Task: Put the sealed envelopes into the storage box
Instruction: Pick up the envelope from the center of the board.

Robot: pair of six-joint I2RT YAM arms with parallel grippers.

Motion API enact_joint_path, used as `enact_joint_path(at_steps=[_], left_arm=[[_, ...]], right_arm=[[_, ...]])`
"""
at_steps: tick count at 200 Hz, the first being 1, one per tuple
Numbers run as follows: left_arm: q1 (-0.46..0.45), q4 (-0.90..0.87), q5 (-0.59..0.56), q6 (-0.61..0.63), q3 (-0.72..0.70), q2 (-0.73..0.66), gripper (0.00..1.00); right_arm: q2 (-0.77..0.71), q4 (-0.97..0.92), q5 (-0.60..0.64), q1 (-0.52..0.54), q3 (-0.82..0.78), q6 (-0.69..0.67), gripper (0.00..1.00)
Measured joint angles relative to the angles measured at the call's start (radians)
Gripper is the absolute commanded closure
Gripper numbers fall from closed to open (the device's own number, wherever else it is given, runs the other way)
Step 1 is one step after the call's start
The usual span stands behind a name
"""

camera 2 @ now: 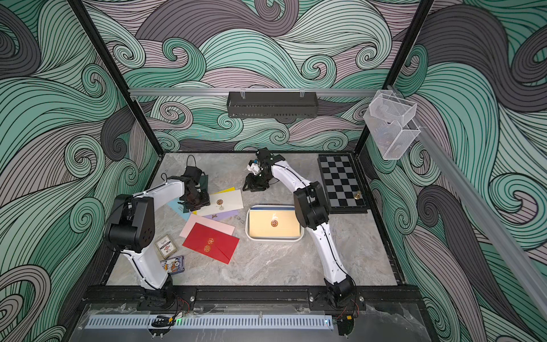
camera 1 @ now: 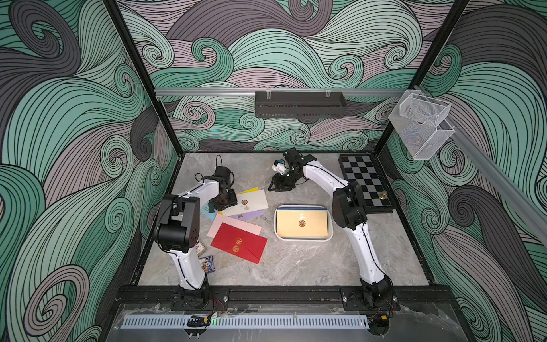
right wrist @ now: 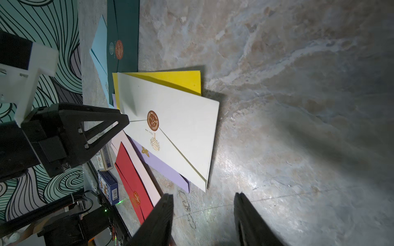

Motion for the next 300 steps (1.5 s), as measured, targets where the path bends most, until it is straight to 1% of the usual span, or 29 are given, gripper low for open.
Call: enact_joint_path(at_steps=[17, 65, 112, 153, 182, 215, 240, 280, 300], left_arm=[[0.0, 0.004, 0.008, -0.005, 0.015, 0.033, 0.55], [0.002, 0.023, 0.062, -0.016, 0.031, 0.049, 0.57], [0.002, 0.057, 0.127, -0.029, 0.033, 0.058, 0.57], [0.002, 0.07, 0.151, -0.029, 0.033, 0.06, 0.58], [0.002, 0.071, 0.154, -0.029, 0.033, 0.06, 0.58], [0.002, 0.071, 0.154, -0.029, 0.033, 0.06, 0.58], [0.002, 0.072, 0.154, -0.029, 0.032, 0.06, 0.58], [0.002, 0.075, 0.156, -0.029, 0.03, 0.059, 0.57], [0.002, 0.086, 0.164, -0.031, 0.019, 0.048, 0.52]], right_arm=[[0.011, 0.005, -0.003, 0.003, 0.0, 0.013, 0.49], [0.029, 0.018, -0.011, 0.007, 0.013, 0.022, 0.48], [0.101, 0.026, -0.013, 0.006, 0.041, 0.046, 0.48], [0.119, 0.037, -0.059, 0.003, 0.054, 0.076, 0.5], [0.129, 0.05, -0.117, 0.002, 0.054, 0.113, 0.51], [0.127, 0.075, -0.154, 0.002, 0.054, 0.155, 0.54], [0.118, 0.105, -0.187, 0.002, 0.049, 0.187, 0.61], [0.061, 0.181, -0.237, 0.003, -0.024, 0.235, 0.86], [0.057, 0.202, -0.253, 0.003, -0.029, 0.236, 0.97]])
